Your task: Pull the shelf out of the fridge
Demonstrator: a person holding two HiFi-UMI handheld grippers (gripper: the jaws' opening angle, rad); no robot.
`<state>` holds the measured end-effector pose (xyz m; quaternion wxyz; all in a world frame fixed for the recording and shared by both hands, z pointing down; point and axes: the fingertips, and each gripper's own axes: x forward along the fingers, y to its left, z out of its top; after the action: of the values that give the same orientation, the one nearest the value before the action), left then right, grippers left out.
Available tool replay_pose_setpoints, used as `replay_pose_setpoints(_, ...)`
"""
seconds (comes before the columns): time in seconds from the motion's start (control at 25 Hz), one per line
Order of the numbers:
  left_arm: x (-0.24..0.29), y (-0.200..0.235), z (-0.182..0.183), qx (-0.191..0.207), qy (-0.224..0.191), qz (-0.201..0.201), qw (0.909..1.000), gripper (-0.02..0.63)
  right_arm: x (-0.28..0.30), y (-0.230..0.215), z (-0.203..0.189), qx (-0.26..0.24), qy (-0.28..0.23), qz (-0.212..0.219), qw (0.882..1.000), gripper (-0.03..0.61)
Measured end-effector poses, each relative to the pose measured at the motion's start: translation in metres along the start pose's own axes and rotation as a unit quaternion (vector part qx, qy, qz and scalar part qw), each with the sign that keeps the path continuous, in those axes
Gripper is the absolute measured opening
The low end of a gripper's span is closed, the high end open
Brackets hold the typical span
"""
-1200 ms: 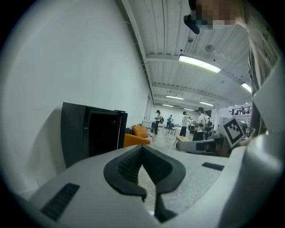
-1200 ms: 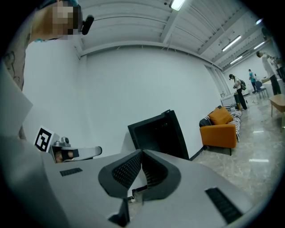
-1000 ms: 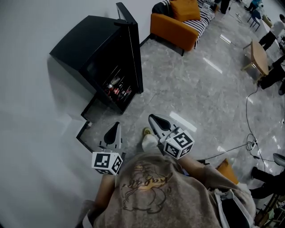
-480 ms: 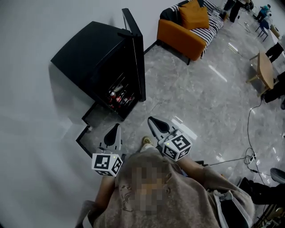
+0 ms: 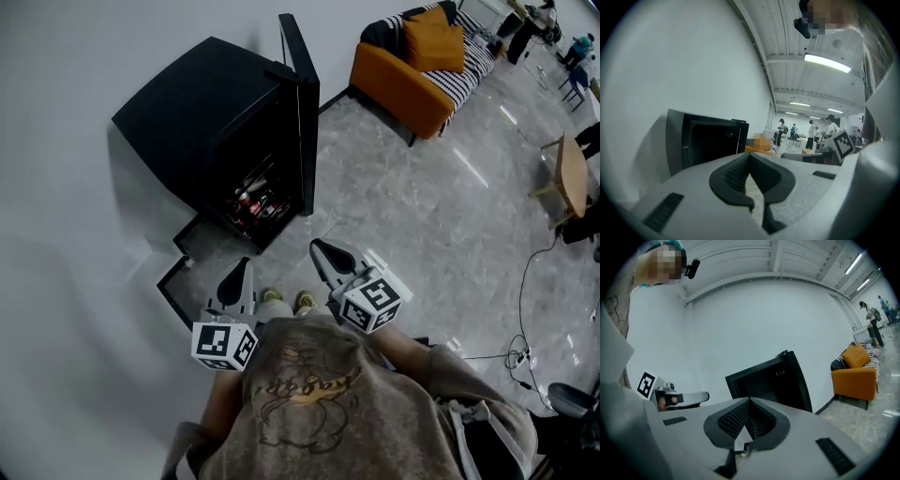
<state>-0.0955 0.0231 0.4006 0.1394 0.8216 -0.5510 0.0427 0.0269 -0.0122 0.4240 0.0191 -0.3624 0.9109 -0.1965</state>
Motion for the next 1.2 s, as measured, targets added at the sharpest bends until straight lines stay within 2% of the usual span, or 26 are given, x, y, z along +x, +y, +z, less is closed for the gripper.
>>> replay_pose_setpoints(0.16, 0.008, 0.010, 0.003, -0.013, -0.008, 0.009, 0.9998, 0.005, 0.014, -0.006, 0.000, 0.002, 0.005, 0.005, 1.000, 0.021)
replay_pose_setpoints(0.48, 0.037, 0.036, 0.013, 0.002, -0.007, 0.008, 0.9999, 0.005, 0.048, -0.020, 0.015, 0.004, -0.013, 0.011, 1.000, 0.021)
replay_pose_setpoints(1.04, 0.079, 0.074, 0.020, 0.011, 0.008, 0.003, 0.9999, 0.005, 0.102, -0.051, -0.005, 0.072, 0.012, 0.004, 0.997, 0.021)
replay_pose_setpoints(1.2, 0.084, 0.080, 0.018, 0.007, 0.015, 0.000, 0.9999, 0.005, 0.119, -0.063, -0.026, 0.120, 0.037, 0.000, 0.992, 0.021)
